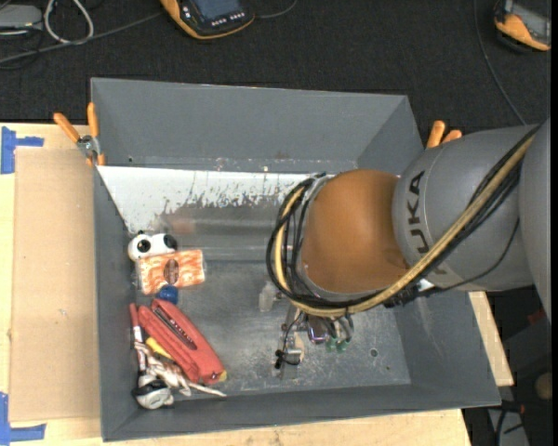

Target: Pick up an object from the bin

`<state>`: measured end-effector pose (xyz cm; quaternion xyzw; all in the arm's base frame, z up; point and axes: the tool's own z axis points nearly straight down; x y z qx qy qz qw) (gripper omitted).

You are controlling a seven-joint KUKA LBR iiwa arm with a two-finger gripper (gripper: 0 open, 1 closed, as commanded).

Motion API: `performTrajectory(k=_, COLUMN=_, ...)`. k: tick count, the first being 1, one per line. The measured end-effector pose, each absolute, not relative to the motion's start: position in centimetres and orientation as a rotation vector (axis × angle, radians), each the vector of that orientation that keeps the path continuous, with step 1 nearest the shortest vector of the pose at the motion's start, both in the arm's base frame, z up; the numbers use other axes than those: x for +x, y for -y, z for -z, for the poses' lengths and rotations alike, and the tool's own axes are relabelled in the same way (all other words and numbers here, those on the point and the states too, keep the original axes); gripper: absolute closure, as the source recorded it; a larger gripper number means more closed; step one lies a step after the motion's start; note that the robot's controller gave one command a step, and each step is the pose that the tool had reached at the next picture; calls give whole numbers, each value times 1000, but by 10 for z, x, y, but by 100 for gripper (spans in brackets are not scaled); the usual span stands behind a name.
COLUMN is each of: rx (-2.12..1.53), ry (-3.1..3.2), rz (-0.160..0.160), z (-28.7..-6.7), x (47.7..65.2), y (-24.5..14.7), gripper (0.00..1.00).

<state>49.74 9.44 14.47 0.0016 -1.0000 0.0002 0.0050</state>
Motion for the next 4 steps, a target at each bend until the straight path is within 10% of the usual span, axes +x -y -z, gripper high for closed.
performTrajectory(k=1, rx=-2, ry=3139, rz=1, z=-149, x=499, y=-94, gripper=0)
performTrajectory(k=2, rx=212, ry=3131, rz=1, z=-88, x=515, y=-44, gripper=0)
performTrajectory(k=3, rx=567, ry=3088, rz=4, z=-118, x=522, y=-28, gripper=0)
performTrajectory(k=4, rx=964, ry=2984, rz=3, z=-99, x=556, y=-2, gripper=0)
